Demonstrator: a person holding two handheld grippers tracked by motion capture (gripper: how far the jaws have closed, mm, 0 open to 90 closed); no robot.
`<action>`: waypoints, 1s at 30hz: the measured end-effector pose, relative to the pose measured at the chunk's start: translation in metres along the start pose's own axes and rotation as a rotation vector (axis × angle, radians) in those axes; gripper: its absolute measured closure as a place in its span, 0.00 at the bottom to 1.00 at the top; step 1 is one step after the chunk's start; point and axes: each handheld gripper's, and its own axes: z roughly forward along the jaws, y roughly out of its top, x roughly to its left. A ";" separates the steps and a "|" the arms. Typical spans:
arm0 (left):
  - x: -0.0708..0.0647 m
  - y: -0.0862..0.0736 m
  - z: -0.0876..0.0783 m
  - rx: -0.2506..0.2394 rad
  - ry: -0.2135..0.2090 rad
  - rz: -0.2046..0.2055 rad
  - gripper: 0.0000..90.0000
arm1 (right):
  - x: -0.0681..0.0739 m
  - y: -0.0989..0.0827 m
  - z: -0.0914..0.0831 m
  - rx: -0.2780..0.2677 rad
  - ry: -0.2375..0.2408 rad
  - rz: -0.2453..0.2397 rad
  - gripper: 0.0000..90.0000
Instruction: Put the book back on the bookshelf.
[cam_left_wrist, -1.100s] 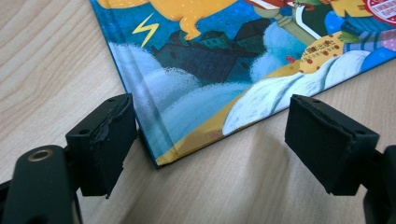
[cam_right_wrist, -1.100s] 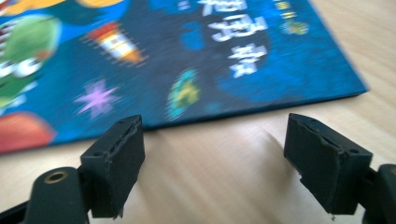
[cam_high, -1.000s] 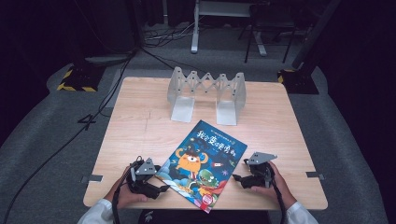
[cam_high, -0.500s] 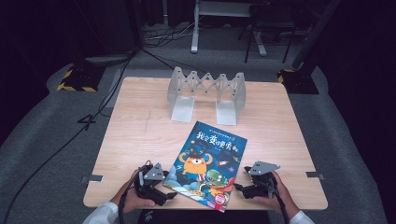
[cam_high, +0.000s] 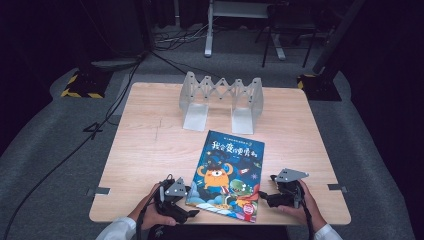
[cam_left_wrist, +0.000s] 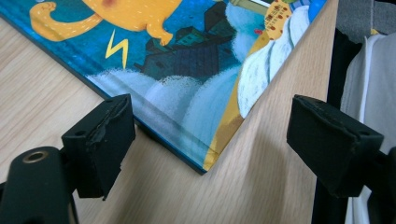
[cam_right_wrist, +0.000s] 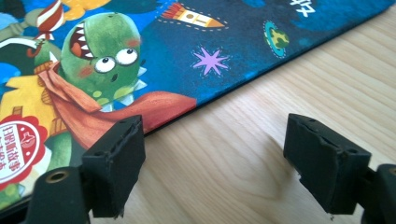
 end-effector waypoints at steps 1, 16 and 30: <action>-0.001 0.001 0.002 -0.001 0.004 0.001 0.18 | -0.003 -0.001 -0.001 0.002 0.001 0.011 0.26; -0.011 0.004 0.006 -0.005 0.062 0.009 0.27 | 0.002 -0.010 -0.022 0.096 0.041 -0.040 0.30; -0.019 0.010 0.012 -0.028 -0.011 -0.003 0.46 | 0.036 -0.005 -0.047 0.290 0.070 -0.136 0.34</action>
